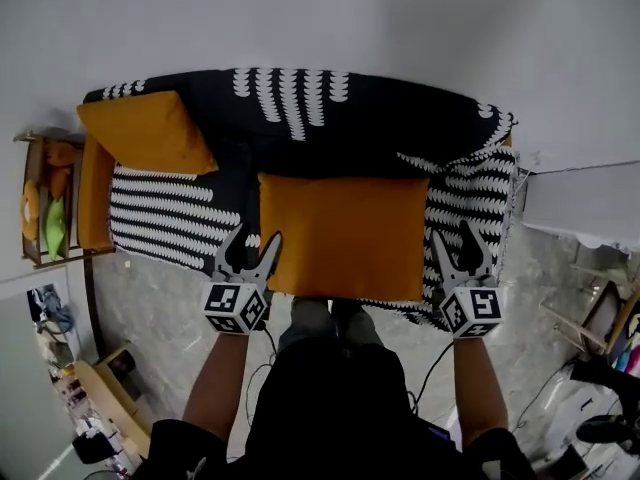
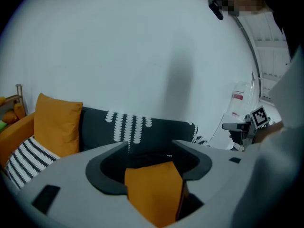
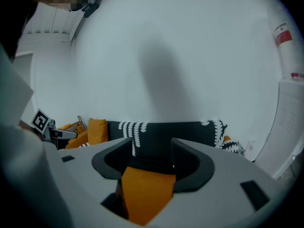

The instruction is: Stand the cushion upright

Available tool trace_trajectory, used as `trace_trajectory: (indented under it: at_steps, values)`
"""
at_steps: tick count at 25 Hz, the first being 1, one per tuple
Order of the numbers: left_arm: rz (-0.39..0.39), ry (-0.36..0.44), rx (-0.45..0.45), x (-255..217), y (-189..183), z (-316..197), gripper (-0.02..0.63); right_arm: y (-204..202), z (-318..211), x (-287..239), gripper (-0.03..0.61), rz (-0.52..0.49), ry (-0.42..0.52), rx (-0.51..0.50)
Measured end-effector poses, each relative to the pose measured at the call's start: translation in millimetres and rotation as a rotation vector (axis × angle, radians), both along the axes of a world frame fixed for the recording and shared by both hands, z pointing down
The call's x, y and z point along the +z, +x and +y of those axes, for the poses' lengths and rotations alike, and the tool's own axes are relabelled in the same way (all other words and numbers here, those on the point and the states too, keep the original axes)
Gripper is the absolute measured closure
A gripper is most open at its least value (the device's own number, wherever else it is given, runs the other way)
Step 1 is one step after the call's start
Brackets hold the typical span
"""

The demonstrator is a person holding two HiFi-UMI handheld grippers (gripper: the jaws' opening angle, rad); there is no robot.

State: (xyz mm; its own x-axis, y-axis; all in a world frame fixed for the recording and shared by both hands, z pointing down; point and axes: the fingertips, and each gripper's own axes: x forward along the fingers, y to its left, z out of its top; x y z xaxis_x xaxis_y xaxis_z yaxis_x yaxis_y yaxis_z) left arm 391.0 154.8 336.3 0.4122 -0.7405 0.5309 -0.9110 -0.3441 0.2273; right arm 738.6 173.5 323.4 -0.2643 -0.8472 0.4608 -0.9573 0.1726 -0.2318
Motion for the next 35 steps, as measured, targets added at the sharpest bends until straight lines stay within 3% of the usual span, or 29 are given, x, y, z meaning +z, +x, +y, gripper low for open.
trace_trajectory:
  at_steps: [8, 14, 19, 23, 31, 35]
  values:
    - [-0.021, -0.117, -0.024, 80.7, -15.9, -1.9, 0.311, -6.5, -2.5, 97.8, 0.297, 0.046, -0.154, -0.033]
    - [-0.036, -0.254, -0.051, 161.5, -37.3, 9.5, 0.286, -7.2, 13.4, 180.8, 0.263, 0.068, -0.316, -0.047]
    - [-0.094, -0.350, -0.045, 221.8, -56.4, 25.0, 0.271, 0.3, 22.3, 246.7, 0.229, 0.120, -0.438, -0.040]
    - [-0.114, -0.427, -0.051, 254.0, -70.4, 35.9, 0.247, 4.3, 31.0, 278.4, 0.221, 0.081, -0.532, -0.019]
    - [0.007, -0.518, -0.086, 297.3, -78.8, 36.0, 0.149, 15.9, 37.6, 326.0, 0.125, 0.002, -0.637, 0.033]
    - [0.080, -0.581, -0.070, 310.9, -76.8, 35.6, 0.112, 17.0, 39.0, 335.9, 0.109, -0.045, -0.679, 0.028]
